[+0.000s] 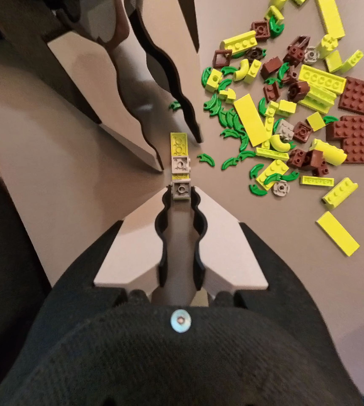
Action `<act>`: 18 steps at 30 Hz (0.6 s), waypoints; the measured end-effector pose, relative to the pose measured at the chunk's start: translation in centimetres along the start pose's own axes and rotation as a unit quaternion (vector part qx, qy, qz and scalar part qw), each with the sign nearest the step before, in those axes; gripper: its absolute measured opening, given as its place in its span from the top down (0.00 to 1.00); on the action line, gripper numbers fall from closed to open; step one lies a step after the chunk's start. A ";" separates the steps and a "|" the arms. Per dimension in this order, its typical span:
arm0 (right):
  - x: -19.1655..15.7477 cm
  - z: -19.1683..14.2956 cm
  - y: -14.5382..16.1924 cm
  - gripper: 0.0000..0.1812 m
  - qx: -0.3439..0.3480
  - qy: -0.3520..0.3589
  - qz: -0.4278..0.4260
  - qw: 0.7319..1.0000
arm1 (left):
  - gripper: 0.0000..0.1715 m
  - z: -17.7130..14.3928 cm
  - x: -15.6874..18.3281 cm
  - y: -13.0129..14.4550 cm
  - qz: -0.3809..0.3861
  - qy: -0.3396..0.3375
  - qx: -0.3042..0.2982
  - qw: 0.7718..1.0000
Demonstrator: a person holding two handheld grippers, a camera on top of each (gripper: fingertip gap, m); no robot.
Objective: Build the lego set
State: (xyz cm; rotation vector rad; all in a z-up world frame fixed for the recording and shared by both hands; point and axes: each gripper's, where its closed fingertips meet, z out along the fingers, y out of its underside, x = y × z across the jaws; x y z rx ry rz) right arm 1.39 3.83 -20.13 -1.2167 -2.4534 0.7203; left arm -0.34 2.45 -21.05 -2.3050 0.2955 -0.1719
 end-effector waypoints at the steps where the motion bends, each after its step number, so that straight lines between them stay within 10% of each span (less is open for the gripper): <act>1: -0.1 0.1 0.0 0.92 -0.005 -0.004 0.000 1.000 | 0.78 0.0 0.0 0.0 0.002 -0.001 -0.002 1.000; 18: 0.0 0.6 -0.1 0.92 -0.088 -0.012 -0.044 0.995 | 0.90 0.2 0.3 0.2 -0.001 0.010 -0.009 1.000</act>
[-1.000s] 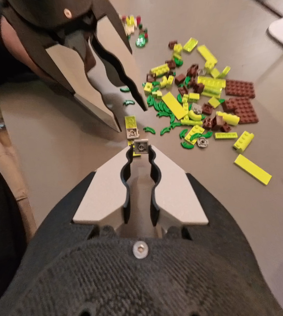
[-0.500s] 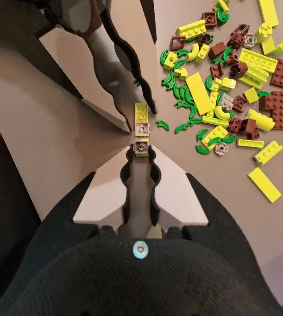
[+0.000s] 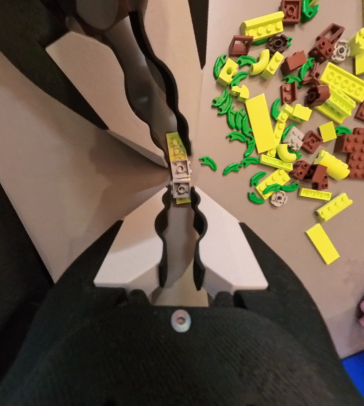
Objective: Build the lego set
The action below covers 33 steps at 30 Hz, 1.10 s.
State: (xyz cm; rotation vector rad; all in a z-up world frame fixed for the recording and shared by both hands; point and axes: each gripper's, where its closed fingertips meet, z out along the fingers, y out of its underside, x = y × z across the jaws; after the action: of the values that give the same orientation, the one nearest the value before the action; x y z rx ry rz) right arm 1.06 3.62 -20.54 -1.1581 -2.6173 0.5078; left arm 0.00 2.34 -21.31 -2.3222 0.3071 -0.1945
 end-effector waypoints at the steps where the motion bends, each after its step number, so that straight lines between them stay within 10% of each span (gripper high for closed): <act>1: 0.0 0.0 0.0 0.92 -0.003 -0.002 -0.004 1.000 | 0.90 0.0 0.0 0.0 0.000 0.001 0.000 1.000; 33: 0.0 0.4 0.0 0.92 -0.046 -0.054 -0.071 0.995 | 0.91 0.0 0.1 0.0 0.000 0.008 -0.001 1.000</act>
State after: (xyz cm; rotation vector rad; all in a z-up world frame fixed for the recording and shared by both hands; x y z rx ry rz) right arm 0.97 3.52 -20.87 -0.9869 -2.8174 0.4376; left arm 0.14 2.29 -21.36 -2.3241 0.3147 -0.2133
